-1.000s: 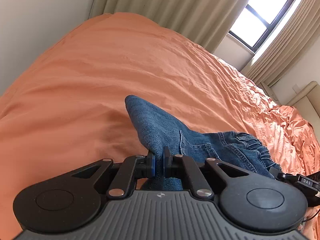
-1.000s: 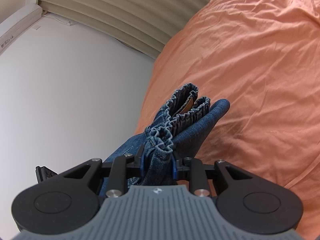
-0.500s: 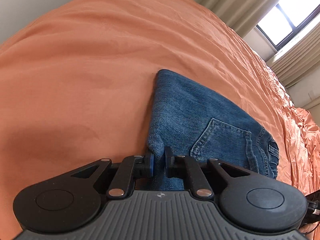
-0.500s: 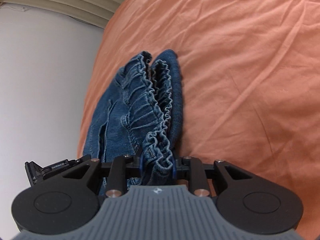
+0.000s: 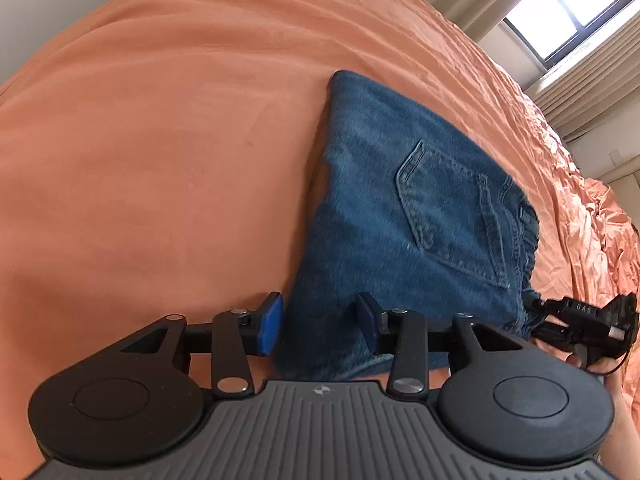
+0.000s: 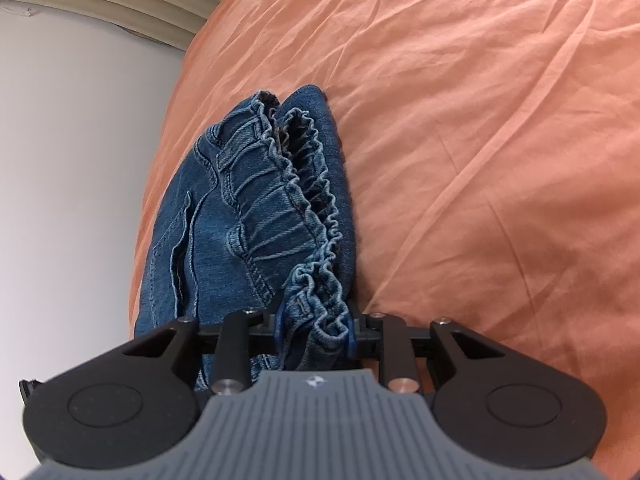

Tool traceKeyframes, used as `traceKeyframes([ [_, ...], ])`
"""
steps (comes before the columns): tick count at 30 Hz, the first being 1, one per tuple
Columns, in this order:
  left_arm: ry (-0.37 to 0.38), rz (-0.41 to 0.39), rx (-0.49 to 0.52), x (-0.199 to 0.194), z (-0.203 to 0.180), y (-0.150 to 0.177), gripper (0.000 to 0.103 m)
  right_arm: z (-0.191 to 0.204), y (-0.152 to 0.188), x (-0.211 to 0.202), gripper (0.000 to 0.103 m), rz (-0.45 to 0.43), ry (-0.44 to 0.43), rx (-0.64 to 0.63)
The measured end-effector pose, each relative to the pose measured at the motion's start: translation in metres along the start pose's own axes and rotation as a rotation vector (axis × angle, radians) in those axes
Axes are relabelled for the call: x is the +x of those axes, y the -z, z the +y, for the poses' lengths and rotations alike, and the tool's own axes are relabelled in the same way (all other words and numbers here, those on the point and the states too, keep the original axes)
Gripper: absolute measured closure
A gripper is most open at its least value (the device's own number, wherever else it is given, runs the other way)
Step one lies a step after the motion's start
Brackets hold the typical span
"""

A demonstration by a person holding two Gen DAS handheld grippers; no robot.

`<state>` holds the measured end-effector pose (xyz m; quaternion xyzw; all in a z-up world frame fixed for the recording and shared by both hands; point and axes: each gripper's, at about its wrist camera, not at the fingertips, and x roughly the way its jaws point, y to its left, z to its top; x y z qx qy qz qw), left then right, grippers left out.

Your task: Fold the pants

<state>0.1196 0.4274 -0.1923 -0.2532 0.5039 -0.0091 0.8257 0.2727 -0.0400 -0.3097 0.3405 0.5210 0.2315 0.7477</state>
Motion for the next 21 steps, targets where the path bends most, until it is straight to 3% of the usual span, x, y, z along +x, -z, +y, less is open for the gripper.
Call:
traceKeyframes([
  [2,-0.066,0.019,-0.019,0.005,0.005,0.013,0.063,0.004,0.001,0.0,0.081,0.0,0.017,-0.014],
  [6,-0.11,0.014,-0.055,0.02,0.008,0.023,0.063,0.015,0.003,0.006,0.079,-0.011,0.075,-0.086],
  [9,-0.166,0.026,-0.03,0.023,-0.003,0.019,0.063,0.02,-0.001,0.007,0.078,0.004,0.102,-0.071],
  [12,-0.214,0.032,0.0,0.015,-0.015,0.014,0.059,0.035,-0.008,0.003,0.072,0.025,0.148,-0.139],
  [14,-0.235,0.005,0.01,0.001,-0.024,0.012,0.059,0.049,-0.01,-0.004,0.065,0.02,0.175,-0.223],
  [17,-0.227,-0.068,0.038,-0.029,-0.039,0.015,0.059,0.066,-0.008,-0.021,0.062,0.007,0.206,-0.345],
  [21,-0.26,-0.176,0.115,-0.071,-0.071,0.025,0.053,0.098,0.002,-0.058,0.055,-0.07,0.204,-0.535],
])
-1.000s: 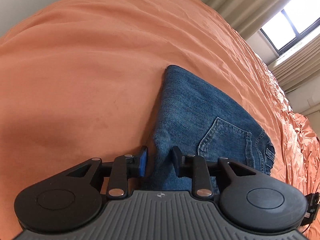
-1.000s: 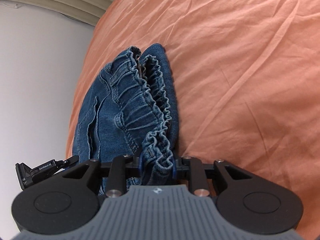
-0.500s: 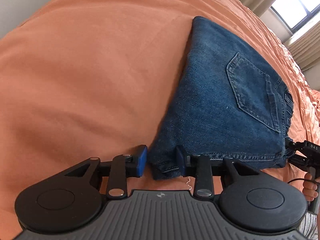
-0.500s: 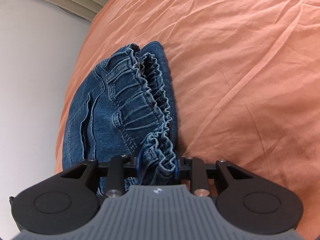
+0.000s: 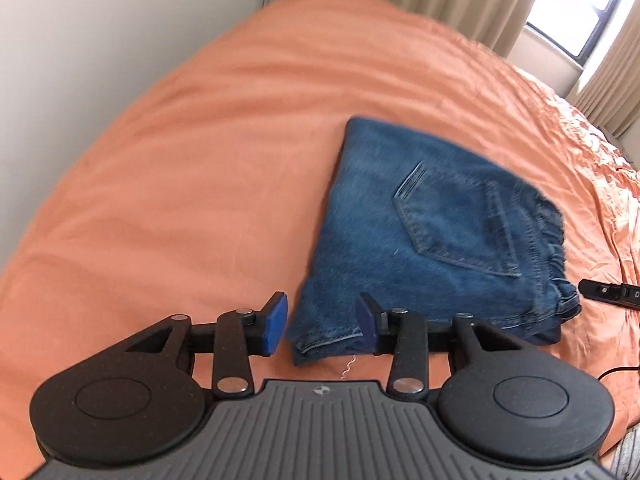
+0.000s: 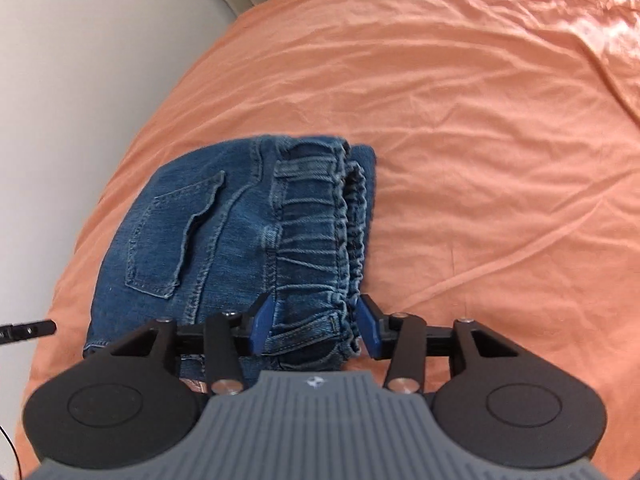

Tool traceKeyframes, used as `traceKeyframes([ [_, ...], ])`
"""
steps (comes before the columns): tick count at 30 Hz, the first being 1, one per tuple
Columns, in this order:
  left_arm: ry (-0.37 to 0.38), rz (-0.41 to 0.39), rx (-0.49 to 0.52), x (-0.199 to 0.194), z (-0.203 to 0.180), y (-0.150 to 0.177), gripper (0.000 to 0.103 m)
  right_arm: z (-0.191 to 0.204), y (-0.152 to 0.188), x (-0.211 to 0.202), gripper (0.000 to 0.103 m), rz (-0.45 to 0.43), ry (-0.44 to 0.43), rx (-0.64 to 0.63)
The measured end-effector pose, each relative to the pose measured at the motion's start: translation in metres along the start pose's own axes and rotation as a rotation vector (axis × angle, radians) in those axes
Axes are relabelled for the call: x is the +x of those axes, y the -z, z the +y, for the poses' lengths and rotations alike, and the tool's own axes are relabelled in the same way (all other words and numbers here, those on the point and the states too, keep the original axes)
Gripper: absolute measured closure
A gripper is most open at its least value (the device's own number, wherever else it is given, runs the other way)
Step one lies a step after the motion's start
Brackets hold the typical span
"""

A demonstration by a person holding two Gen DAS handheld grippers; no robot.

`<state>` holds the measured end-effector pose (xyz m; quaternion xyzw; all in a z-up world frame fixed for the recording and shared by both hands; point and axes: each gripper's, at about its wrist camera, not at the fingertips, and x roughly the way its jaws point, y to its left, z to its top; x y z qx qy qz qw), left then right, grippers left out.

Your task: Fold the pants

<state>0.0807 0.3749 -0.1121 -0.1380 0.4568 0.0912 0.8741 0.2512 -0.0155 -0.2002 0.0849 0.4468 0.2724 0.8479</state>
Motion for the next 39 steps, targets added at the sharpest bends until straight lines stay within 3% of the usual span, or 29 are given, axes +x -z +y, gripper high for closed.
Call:
traceKeyframes([
  [7,-0.083,-0.245,0.154,-0.079,-0.063,-0.007,0.05,0.061,-0.003,-0.094,0.034,-0.246,0.04,-0.301],
  [9,-0.095,-0.328,0.196,-0.1,-0.083,-0.003,0.046,0.074,0.002,-0.123,0.021,-0.334,0.035,-0.335],
  [14,-0.163,-0.484,0.298,-0.143,-0.129,0.019,0.045,0.098,0.03,-0.179,0.022,-0.492,0.071,-0.372],
  [17,-0.178,-0.536,0.278,-0.158,-0.149,0.038,0.027,0.102,0.047,-0.2,0.022,-0.507,0.062,-0.324],
  [19,-0.166,-0.568,0.244,-0.162,-0.156,0.05,0.02,0.105,0.059,-0.205,0.022,-0.488,0.056,-0.286],
  [21,-0.173,-0.576,0.225,-0.161,-0.162,0.061,0.009,0.108,0.073,-0.206,0.022,-0.476,0.071,-0.259],
  [24,-0.228,-0.585,0.216,-0.152,-0.172,0.077,0.009,0.113,0.092,-0.201,0.022,-0.47,0.096,-0.231],
  [27,-0.28,-0.535,0.212,-0.136,-0.179,0.091,0.009,0.117,0.111,-0.193,0.022,-0.48,0.134,-0.203],
  [32,-0.272,-0.442,0.21,-0.112,-0.178,0.115,0.009,0.122,0.13,-0.161,0.022,-0.411,0.186,-0.255],
  [36,-0.278,-0.331,0.214,-0.093,-0.175,0.124,0.009,0.113,0.134,-0.137,0.022,-0.356,0.198,-0.203],
  [39,-0.271,-0.296,0.199,-0.088,-0.174,0.13,0.009,0.109,0.138,-0.128,0.022,-0.341,0.226,-0.183],
])
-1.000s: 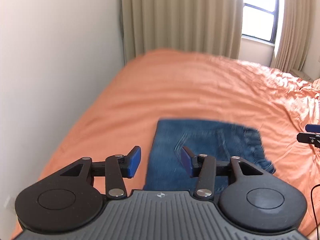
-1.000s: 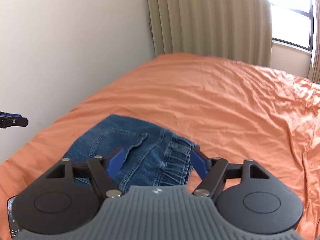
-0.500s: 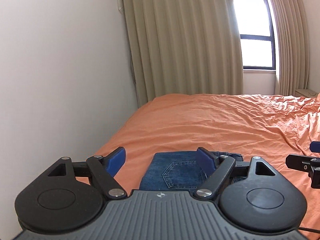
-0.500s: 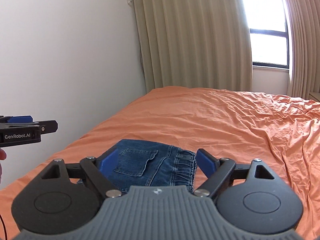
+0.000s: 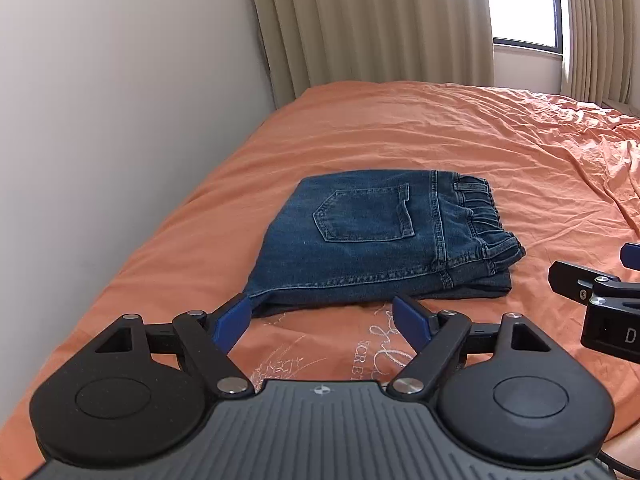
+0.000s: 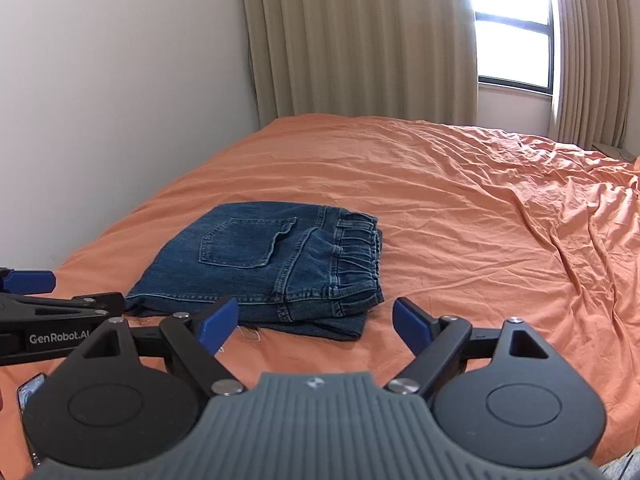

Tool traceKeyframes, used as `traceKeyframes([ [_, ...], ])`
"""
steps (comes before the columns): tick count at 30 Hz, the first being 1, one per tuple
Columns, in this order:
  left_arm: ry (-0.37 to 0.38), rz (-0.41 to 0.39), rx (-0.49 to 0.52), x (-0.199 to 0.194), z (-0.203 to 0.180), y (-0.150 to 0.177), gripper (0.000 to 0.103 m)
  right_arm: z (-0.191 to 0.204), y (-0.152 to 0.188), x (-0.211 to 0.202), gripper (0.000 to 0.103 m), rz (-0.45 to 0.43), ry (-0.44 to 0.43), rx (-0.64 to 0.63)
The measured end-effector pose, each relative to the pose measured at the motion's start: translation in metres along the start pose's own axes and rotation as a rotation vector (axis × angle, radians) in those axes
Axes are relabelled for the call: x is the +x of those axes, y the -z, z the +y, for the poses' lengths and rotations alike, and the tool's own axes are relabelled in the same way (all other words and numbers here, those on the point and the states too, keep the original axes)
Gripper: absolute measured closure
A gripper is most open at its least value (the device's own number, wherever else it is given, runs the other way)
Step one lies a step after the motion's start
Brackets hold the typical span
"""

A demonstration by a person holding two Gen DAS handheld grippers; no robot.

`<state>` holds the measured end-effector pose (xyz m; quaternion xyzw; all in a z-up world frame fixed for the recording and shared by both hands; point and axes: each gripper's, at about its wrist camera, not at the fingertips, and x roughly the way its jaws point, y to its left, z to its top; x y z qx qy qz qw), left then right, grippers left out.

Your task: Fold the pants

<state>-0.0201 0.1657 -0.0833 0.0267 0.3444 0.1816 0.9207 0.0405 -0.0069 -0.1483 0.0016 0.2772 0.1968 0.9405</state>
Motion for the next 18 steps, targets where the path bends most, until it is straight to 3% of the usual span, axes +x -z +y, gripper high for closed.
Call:
traceKeyframes([
  [18,-0.022,-0.003,0.014,-0.0058,-0.0077,-0.001,0.009,-0.0058,-0.0018,-0.005,0.022,-0.015,0.01,-0.011],
])
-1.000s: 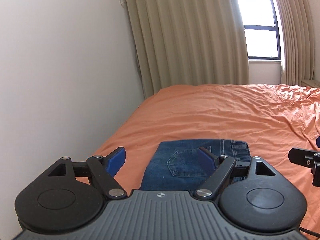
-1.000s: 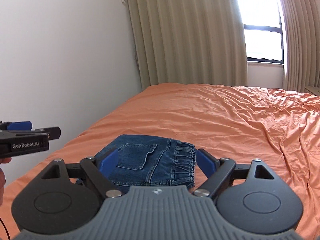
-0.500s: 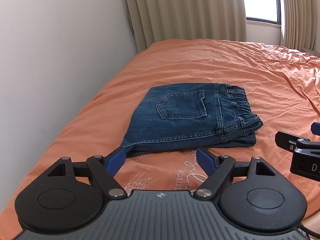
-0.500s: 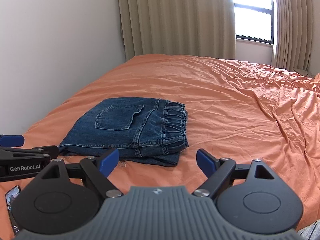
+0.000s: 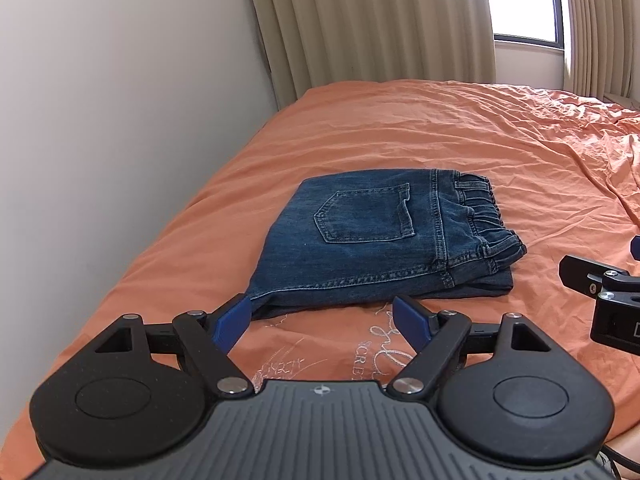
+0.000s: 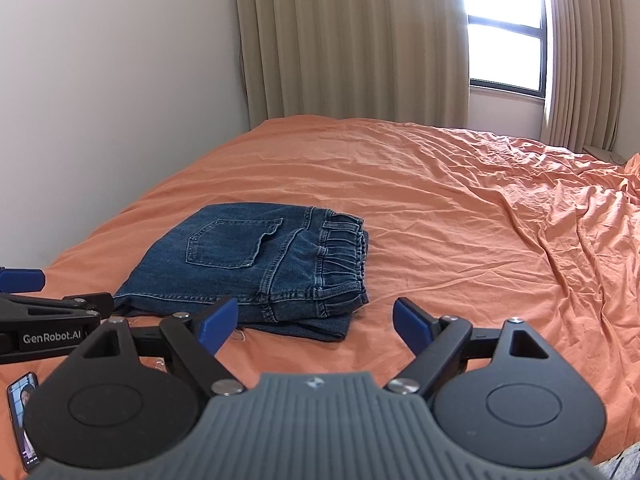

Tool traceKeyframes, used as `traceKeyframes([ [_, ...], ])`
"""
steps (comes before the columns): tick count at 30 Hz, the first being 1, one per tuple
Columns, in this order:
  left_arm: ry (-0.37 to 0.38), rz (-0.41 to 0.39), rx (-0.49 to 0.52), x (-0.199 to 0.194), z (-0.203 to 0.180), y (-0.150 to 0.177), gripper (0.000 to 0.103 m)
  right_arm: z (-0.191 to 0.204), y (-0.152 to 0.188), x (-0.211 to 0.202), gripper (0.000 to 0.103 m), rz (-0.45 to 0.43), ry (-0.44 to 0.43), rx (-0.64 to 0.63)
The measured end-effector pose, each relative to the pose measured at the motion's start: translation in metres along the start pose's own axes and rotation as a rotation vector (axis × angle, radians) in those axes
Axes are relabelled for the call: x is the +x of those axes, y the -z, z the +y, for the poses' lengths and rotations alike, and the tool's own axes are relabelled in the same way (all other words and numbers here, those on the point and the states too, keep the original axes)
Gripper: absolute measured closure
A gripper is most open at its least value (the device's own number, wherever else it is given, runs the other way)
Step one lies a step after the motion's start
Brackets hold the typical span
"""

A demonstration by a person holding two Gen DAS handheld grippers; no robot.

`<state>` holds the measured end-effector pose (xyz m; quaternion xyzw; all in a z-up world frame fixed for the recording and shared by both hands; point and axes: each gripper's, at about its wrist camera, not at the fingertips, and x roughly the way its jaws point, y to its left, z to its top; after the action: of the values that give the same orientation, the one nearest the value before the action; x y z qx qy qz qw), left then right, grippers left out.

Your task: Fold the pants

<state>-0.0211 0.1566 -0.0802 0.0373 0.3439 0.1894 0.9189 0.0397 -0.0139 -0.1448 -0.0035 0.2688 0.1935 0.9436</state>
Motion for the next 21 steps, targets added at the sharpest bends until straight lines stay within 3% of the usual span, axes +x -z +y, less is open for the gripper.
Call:
traceKeyframes([
  [21,0.003,0.0,0.005,0.0004,0.0014,-0.0027,0.009,0.0,0.0012,-0.0078,0.022,0.001,0.003,0.01],
])
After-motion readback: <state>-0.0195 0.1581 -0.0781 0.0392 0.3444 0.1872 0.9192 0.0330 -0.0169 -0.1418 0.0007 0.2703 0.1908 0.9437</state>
